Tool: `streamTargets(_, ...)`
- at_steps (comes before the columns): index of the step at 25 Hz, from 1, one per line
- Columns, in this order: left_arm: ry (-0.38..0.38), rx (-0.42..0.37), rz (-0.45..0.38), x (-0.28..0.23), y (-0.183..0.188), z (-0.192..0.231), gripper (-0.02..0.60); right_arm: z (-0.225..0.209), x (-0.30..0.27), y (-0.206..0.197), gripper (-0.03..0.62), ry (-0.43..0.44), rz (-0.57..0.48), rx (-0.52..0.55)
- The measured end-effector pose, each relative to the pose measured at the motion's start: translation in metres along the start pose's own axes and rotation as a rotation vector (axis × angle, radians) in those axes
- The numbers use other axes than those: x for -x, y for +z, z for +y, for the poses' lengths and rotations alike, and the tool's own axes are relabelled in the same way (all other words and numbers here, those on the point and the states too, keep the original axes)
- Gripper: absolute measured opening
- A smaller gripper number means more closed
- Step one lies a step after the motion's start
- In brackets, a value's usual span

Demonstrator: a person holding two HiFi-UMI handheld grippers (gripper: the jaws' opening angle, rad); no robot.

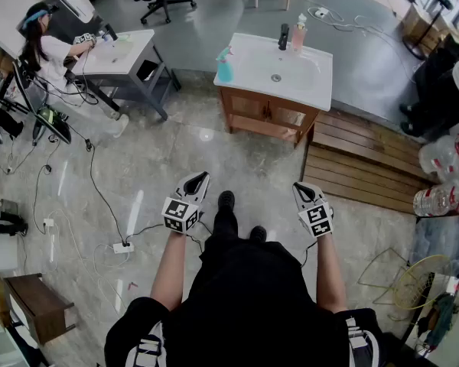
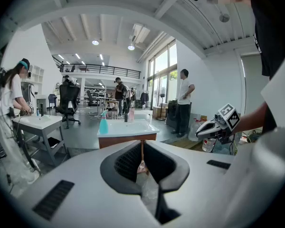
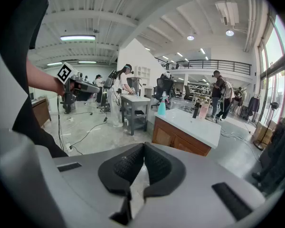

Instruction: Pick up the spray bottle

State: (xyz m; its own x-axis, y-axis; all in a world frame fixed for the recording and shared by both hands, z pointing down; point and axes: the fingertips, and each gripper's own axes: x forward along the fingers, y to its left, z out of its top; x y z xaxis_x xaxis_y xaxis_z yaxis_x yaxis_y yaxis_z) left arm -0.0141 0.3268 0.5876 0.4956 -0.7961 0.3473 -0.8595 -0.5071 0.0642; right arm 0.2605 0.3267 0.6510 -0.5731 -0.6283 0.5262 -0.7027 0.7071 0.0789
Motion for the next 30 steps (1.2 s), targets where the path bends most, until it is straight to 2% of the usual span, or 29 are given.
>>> streamTargets(7,0.031,-0.002,-0.022,0.015,0.003,-0.003,0.032,0.009,0.005,-0.004,0.016,0.026,-0.008,-0.015)
streamTargets(15,0.043,-0.001,-0.025,0.015,0.008,0.017,0.032,0.007,-0.008,0.013,0.018,0.013,-0.047,-0.036)
streamTargets(18,0.037,-0.004,-0.027,0.009,0.012,0.027,0.032,0.007,-0.015,0.020,0.042,0.020,-0.063,-0.040)
streamTargets(28,0.007,-0.010,-0.033,-0.011,0.028,0.063,0.032,0.013,-0.040,0.052,0.285,0.070,-0.112,-0.048)
streamTargets(30,0.003,-0.012,-0.033,-0.014,0.031,0.067,0.032,0.016,-0.043,0.058,0.390,0.086,-0.125,-0.048)
